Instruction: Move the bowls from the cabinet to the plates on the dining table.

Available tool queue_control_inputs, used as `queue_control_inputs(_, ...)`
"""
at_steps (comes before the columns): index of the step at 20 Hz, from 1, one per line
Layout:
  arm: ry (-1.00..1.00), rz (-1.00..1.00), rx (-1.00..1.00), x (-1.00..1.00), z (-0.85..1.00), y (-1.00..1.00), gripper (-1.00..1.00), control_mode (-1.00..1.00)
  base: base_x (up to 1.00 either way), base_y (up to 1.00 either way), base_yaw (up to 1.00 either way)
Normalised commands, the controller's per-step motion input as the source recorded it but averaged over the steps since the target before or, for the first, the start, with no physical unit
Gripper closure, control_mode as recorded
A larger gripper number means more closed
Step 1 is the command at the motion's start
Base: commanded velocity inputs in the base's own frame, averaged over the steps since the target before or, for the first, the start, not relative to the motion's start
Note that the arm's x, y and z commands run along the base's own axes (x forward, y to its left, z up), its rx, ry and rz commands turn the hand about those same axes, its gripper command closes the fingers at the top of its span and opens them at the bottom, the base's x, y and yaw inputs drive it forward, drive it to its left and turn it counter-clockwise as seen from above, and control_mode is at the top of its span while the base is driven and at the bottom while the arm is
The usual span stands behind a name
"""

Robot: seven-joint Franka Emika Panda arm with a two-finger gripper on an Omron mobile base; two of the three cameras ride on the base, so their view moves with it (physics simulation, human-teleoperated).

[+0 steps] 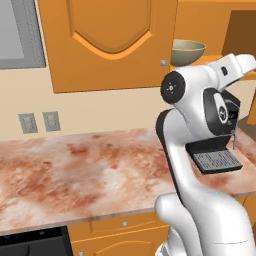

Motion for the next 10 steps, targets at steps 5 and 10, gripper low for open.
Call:
queue_control_inputs(5, 0.15, -0.2, 0.0, 0.41, 0.0, -0.25, -1.0, -1.0, 0.0, 0.0, 0.0)
queue_control_inputs(10, 0.12, -0.19, 0.0, 0.35, 0.0, -0.32, -1.0, -1.0, 0.0, 0.0, 0.0)
